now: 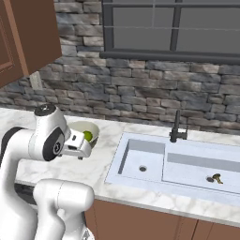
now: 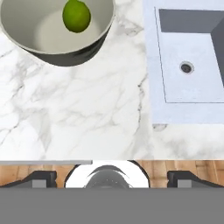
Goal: Pick the limes from the cabinet and place them in one bowl. Pick the mushroom from the sink and place it in the other bowl.
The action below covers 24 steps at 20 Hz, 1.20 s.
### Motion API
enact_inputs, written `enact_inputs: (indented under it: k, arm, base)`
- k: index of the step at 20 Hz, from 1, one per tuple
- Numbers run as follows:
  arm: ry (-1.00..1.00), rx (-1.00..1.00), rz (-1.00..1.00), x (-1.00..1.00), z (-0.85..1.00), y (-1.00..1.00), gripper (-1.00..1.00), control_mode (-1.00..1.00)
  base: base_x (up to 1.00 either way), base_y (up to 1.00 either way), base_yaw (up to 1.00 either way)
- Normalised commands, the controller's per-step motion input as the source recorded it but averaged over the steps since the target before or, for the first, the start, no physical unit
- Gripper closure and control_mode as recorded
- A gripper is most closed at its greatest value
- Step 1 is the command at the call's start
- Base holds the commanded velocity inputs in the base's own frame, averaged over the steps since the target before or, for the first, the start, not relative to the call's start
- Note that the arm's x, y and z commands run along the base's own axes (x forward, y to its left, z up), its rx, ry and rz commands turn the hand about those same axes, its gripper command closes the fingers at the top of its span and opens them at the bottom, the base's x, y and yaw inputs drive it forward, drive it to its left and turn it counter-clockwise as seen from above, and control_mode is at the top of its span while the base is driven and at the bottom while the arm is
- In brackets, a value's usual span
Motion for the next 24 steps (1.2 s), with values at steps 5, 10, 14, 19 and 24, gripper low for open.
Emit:
enact_inputs:
  k: [5, 10, 14, 19, 24]
  arm:
    - [0.0, 0.0, 0.0, -0.04, 0.0, 0.0, -1.0, -1.0]
    - [0.0, 0.0, 0.0, 0.0, 0.0, 0.03, -1.0, -1.0]
    - [-0.01, 0.0, 0.0, -0.1, -0.01, 0.03, -1.0, 1.0]
    - [0.0, 0.0, 0.0, 0.0, 0.0, 0.0, -1.0, 1.0]
    - [0.0, 0.0, 0.0, 0.0, 0.0, 0.0, -1.0, 1.0]
  base:
    - [0.0, 0.0, 0.0]
    - [0.0, 0.0, 0.0]
    - [-0.1, 0.0, 0.0]
    - [-0.46, 0.02, 0.0]
    - [-0.49, 0.16, 0.0]
